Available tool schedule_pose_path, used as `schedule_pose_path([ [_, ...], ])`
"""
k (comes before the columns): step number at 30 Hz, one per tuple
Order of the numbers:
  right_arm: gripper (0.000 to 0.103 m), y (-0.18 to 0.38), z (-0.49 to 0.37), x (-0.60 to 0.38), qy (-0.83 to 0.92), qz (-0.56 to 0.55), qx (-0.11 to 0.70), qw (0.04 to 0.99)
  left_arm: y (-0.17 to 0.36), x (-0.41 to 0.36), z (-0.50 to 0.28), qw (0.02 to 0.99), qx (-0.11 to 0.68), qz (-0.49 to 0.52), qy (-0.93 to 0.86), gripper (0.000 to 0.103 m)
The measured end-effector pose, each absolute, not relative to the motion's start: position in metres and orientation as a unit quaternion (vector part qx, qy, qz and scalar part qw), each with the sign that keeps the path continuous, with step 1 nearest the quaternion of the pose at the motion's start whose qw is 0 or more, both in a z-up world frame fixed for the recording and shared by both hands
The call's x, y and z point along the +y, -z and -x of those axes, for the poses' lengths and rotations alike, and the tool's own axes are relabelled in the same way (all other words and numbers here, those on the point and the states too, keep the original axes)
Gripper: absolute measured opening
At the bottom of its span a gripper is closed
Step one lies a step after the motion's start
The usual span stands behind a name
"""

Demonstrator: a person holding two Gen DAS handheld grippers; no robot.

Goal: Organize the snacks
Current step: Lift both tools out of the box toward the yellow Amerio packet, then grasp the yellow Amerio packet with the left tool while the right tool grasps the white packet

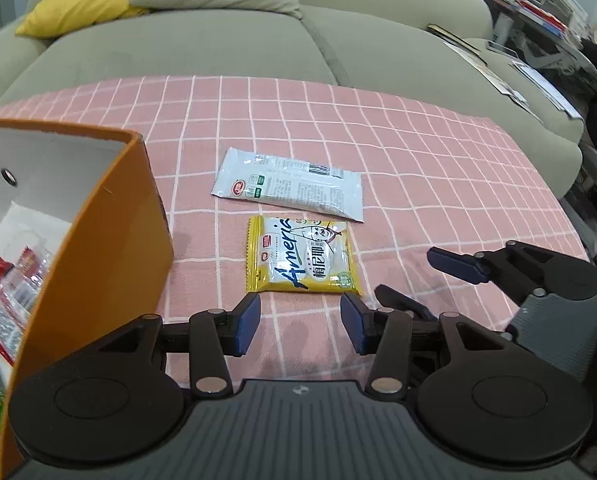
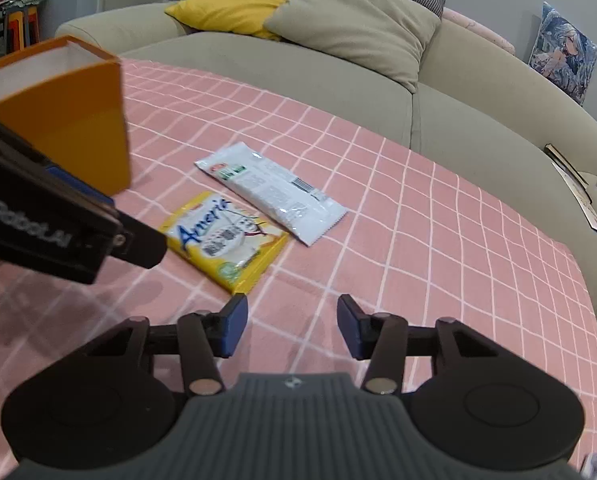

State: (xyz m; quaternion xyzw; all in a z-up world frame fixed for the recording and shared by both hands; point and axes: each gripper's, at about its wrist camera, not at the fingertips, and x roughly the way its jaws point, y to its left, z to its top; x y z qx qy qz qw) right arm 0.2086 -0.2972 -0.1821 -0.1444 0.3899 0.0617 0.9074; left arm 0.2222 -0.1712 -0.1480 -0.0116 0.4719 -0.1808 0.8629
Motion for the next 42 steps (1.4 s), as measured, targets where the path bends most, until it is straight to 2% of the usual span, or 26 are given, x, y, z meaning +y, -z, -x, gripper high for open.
schedule_pose_path([
  [11, 0.045, 0.197, -0.218, -0.286, -0.100, 0.133, 0.382, 0.909, 0.161, -0.161, -0.238, 0.844, 0.504, 0.077, 0.167, 0.055],
  [15, 0.046, 0.198, -0.216, -0.278, -0.126, 0.137, 0.377, 0.907, 0.162, -0.161, -0.244, 0.844, 0.506, 0.086, 0.154, 0.064],
  [22, 0.045, 0.194, -0.232, -0.299, -0.112, 0.160, 0.370, 0.908, 0.168, -0.174, -0.255, 0.840, 0.514, 0.096, 0.143, 0.064],
  [28, 0.040, 0.200, -0.249, -0.318, -0.145, 0.184, 0.351, 0.907, 0.178, -0.187, -0.265, 0.834, 0.532, 0.085, 0.116, 0.062],
  [31, 0.037, 0.203, -0.258, -0.324, -0.174, 0.181, 0.340, 0.906, 0.181, -0.189, -0.269, 0.835, 0.536, 0.073, 0.104, 0.053],
  [34, 0.034, 0.203, -0.267, -0.327, -0.185, 0.177, 0.339, 0.905, 0.182, -0.189, -0.272, 0.838, 0.534, 0.055, 0.101, 0.036],
  [35, 0.027, 0.203, -0.270, -0.328, -0.189, 0.171, 0.341, 0.905, 0.182, -0.187, -0.272, 0.837, 0.534, 0.053, 0.103, 0.029],
  [36, 0.023, 0.203, -0.271, -0.328, -0.193, 0.163, 0.344, 0.905, 0.182, -0.186, -0.273, 0.837, 0.535, 0.053, 0.105, 0.024],
  [37, 0.015, 0.203, -0.273, -0.328, -0.196, 0.156, 0.346, 0.904, 0.182, -0.185, -0.273, 0.835, 0.537, 0.053, 0.106, 0.022],
  [39, 0.010, 0.203, -0.273, -0.327, -0.197, 0.150, 0.346, 0.905, 0.183, -0.182, -0.274, 0.833, 0.539, 0.057, 0.109, 0.012],
  [41, 0.000, 0.204, -0.272, -0.325, -0.198, 0.143, 0.349, 0.905, 0.183, -0.180, -0.273, 0.831, 0.541, 0.061, 0.113, 0.007],
  [42, 0.000, 0.204, -0.271, -0.324, -0.196, 0.145, 0.349, 0.905, 0.183, -0.180, -0.273, 0.831, 0.541, 0.063, 0.114, 0.004],
])
